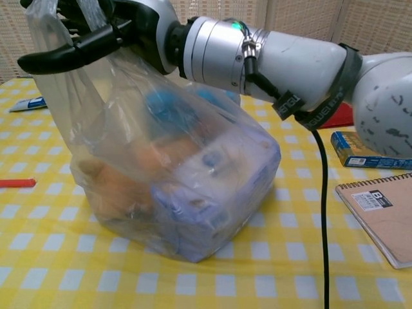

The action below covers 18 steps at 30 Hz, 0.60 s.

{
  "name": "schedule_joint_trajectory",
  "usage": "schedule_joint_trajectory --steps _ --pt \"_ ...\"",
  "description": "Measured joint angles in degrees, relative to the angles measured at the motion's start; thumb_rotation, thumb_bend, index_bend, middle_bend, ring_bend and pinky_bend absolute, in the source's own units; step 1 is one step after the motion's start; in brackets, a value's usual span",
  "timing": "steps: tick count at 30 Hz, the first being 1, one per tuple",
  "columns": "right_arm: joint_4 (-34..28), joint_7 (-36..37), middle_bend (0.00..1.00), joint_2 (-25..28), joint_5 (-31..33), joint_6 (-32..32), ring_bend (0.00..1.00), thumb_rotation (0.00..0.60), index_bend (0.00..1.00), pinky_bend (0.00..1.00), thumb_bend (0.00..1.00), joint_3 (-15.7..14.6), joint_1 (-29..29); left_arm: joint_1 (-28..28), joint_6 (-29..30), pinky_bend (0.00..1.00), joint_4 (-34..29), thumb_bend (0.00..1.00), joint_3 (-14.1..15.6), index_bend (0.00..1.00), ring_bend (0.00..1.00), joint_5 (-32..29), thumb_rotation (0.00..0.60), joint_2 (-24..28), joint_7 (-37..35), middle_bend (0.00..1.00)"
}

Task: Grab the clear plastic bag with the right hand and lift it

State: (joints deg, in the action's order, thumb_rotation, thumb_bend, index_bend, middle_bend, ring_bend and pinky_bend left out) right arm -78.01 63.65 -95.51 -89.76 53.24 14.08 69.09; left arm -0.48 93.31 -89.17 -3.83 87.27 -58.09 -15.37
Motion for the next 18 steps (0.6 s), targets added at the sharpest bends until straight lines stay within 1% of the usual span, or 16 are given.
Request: schedule_joint_trajectory --steps 8,13,15,18 --pt "3.04 0.36 0.0 -3.97 -0.77 6.62 0.04 0.6 0.0 0.0 0.21 1.83 -0.58 0.01 0.02 0.08 0.5 0.22 -0.16 0.0 0.1 0.05 0.6 0.15 -1.35 0.1" --pt "2.82 2.65 0.0 -4.21 0.02 7.43 0.04 0.6 0.0 0.0 0.21 2.83 -0.86 0.16 0.18 0.08 0.5 0.22 -0.19 0.0 0.1 0.02 0.6 0.18 -1.31 0.1" --pt "2.49 4.45 0.0 -4.09 0.53 7.48 0.05 0.6 0.0 0.0 0.21 3.16 -1.0 0.14 0.18 0.08 0.44 0.22 -0.19 0.0 0.1 0.09 0.6 0.16 -1.18 0.1" --pt "2.11 8.13 0.0 -3.89 1.49 7.14 0.04 0.6 0.0 0.0 0.21 3.67 -1.17 0.07 0.12 0.08 0.36 0.22 -0.18 0.0 0.1 0.23 0.6 0.09 -0.94 0.1"
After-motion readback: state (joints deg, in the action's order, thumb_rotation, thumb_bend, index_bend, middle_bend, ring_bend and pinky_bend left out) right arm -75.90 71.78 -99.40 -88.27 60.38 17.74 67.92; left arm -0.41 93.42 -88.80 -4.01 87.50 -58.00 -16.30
